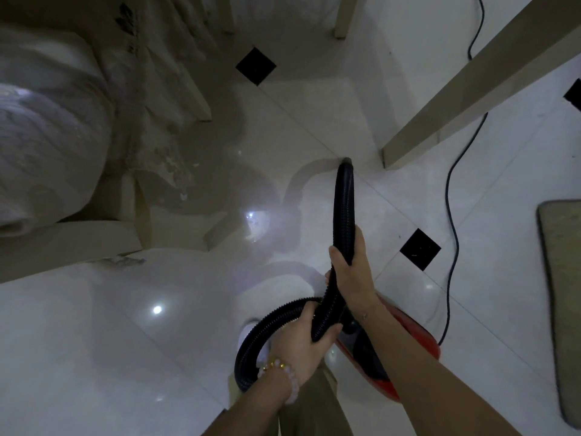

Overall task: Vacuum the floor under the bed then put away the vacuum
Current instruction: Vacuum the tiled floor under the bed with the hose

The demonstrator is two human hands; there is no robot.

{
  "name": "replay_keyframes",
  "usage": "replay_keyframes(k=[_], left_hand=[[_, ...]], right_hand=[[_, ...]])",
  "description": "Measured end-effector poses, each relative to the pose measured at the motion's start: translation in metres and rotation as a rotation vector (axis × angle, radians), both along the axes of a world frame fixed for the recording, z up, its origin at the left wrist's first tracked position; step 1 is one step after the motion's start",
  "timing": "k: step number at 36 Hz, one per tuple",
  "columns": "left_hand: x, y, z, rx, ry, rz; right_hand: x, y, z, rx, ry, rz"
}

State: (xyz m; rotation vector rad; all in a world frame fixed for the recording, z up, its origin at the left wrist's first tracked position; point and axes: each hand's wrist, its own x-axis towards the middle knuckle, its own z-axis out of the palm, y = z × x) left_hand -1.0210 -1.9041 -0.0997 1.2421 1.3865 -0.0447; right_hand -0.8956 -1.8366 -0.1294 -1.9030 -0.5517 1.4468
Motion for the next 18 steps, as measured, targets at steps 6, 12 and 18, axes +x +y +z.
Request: replay_keyframes(k=[6,12,18], left_hand=[[0.003,0.007,0.003,-0.038,-0.009,-0.017],[-0.003,0.001,0.002,-0.116,-0.04,0.039],[-0.009,-0.009,0.012,-0.189,-0.108,0.18]], right_hand=[[0.004,0.004,0.0,0.01,0.012,0.018],[0.0,0.01,-0.003,-0.043,0.119,0.244],[-0.017,0.014,-0.005,-0.19,0.181,0.528]])
